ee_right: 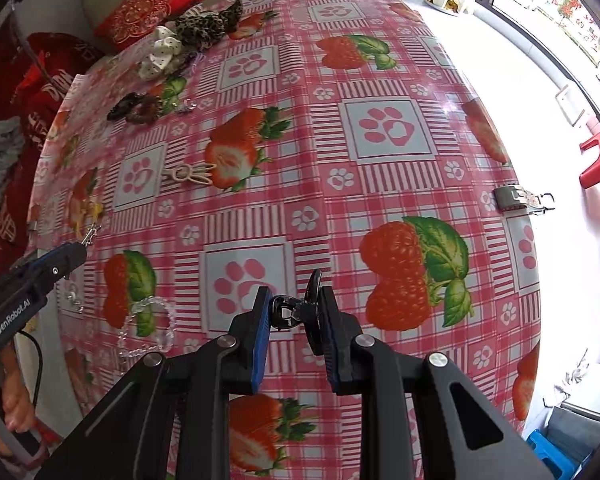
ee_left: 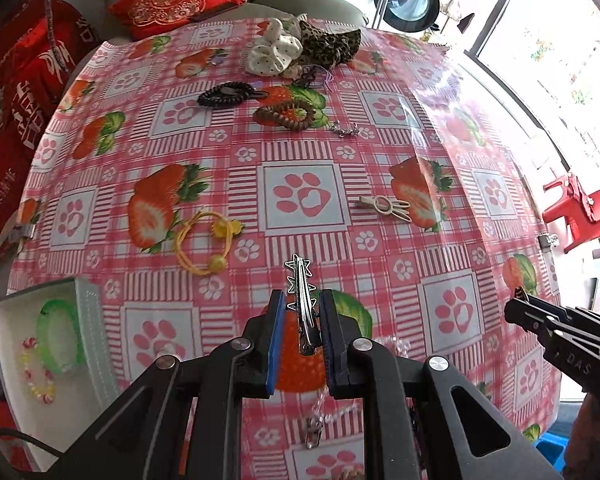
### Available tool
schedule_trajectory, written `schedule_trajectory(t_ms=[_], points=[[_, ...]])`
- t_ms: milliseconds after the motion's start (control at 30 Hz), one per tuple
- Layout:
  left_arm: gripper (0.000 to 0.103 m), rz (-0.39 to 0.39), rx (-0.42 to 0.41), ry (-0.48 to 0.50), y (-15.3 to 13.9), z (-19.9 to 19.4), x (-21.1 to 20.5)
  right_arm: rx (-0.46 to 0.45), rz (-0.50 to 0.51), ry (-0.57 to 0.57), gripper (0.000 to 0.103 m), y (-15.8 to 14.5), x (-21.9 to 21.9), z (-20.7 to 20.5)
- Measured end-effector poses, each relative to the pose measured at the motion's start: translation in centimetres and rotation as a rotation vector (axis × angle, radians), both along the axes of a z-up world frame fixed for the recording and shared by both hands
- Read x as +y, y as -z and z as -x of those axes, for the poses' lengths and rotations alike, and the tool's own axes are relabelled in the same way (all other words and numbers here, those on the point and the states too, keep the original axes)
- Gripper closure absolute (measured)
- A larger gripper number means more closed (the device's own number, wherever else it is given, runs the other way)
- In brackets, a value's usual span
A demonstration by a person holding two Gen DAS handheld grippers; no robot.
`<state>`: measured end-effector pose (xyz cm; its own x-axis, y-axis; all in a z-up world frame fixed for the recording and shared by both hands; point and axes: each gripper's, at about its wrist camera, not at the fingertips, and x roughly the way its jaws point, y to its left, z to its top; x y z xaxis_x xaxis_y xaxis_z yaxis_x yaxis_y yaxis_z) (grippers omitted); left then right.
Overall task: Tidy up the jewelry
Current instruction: 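Grasp the black claw clip with the right tool while the left tool grasps the silver spiky barrette, then carry both to the white tray and open the right tool over the green bangle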
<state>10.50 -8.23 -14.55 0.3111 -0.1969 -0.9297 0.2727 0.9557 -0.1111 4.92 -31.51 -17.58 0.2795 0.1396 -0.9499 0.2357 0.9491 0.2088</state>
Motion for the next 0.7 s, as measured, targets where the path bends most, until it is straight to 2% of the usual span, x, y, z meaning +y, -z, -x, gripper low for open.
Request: schedule_trajectory(t_ms=[400,700], points=[[0.079,0.012,-0.028,-0.064,-2.3,2.5,5.1,-0.027,-0.015,-0.05,0.078,-2.5,3.5,-0.1],[0.079,0.016,-0.053,-0.158,-3.6,3.9,10.7,-0.063,-0.035,-0.15,0.078,-4.7,9.2,-1.4]])
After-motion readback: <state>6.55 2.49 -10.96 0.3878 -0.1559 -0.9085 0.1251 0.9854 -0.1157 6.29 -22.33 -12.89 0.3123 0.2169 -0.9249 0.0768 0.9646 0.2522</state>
